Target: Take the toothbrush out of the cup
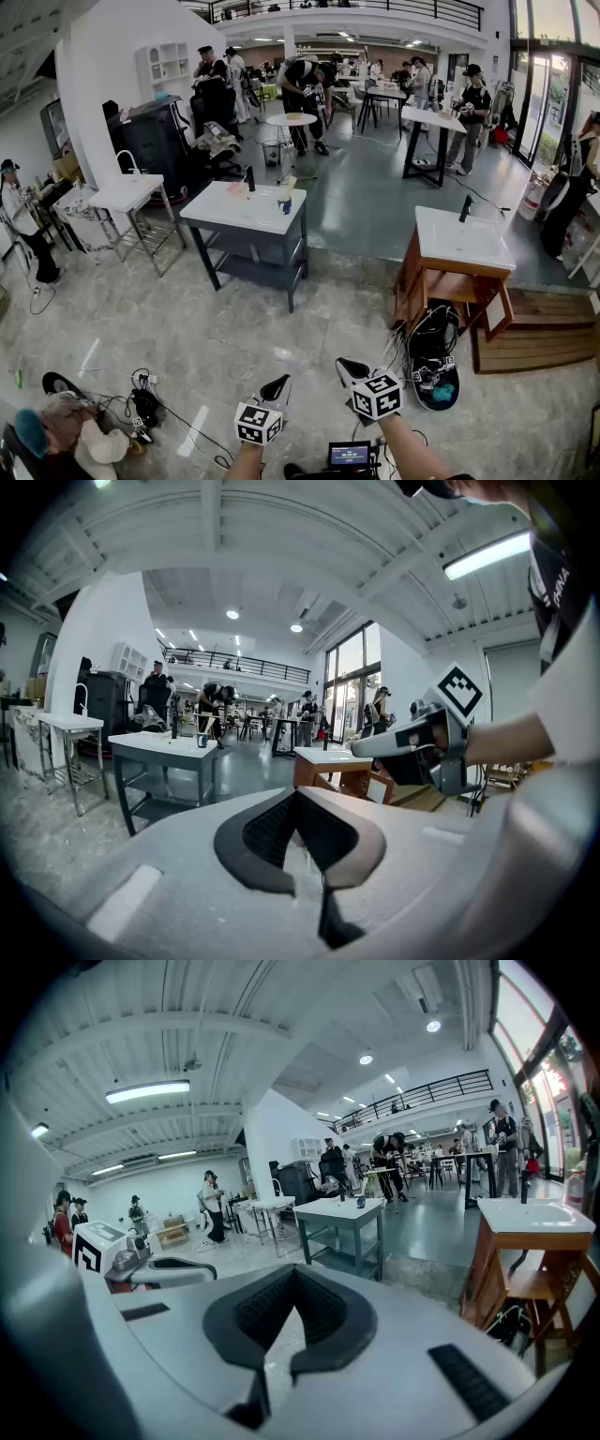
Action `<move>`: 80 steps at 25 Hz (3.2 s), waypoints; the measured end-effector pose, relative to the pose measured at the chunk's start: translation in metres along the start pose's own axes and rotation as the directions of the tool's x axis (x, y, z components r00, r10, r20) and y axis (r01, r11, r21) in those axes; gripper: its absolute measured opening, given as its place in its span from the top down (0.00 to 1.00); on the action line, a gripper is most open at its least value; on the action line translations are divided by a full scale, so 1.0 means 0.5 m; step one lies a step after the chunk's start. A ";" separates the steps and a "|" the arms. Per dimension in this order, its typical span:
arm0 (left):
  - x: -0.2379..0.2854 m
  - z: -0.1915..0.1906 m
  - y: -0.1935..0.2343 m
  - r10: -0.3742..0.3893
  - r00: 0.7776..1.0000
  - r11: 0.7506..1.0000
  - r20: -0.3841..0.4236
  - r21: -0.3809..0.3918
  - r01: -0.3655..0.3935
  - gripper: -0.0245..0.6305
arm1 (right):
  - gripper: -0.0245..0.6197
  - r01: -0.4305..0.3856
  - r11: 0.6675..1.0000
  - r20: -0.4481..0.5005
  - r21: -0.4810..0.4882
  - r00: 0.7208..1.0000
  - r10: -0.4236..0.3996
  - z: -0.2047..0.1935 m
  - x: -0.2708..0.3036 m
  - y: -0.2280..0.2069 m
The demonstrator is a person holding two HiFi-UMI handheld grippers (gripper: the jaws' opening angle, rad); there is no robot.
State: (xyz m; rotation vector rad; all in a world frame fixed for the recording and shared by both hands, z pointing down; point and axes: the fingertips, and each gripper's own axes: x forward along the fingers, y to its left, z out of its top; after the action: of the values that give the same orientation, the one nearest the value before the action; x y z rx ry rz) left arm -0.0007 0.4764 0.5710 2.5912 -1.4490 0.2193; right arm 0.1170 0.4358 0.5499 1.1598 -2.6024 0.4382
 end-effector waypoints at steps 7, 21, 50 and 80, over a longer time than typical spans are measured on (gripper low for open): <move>0.008 0.017 0.001 -0.015 1.000 1.000 0.012 -0.006 0.015 0.95 | 0.95 -0.026 1.000 -0.011 -0.012 1.000 0.026 0.001 0.006 0.006; 0.029 0.008 0.000 -0.021 1.000 1.000 -0.003 0.012 0.021 0.95 | 0.95 -0.053 0.999 -0.022 0.004 0.998 0.053 -0.007 0.020 -0.002; 0.169 -0.016 -0.036 0.035 0.997 0.999 -0.068 -0.017 -0.036 0.95 | 0.95 -0.074 0.994 -0.047 0.076 0.996 0.077 -0.030 0.034 -0.173; 0.493 0.043 0.447 -0.078 0.990 0.997 -0.120 0.003 0.079 0.95 | 0.95 0.030 0.995 -0.067 0.095 0.997 -0.024 0.179 0.533 -0.322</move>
State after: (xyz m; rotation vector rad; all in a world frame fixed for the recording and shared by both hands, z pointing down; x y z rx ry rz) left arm -0.0624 0.1519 0.6170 2.5855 -1.3064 0.3636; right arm 0.0556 0.1202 0.5877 1.1887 -2.5311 0.5916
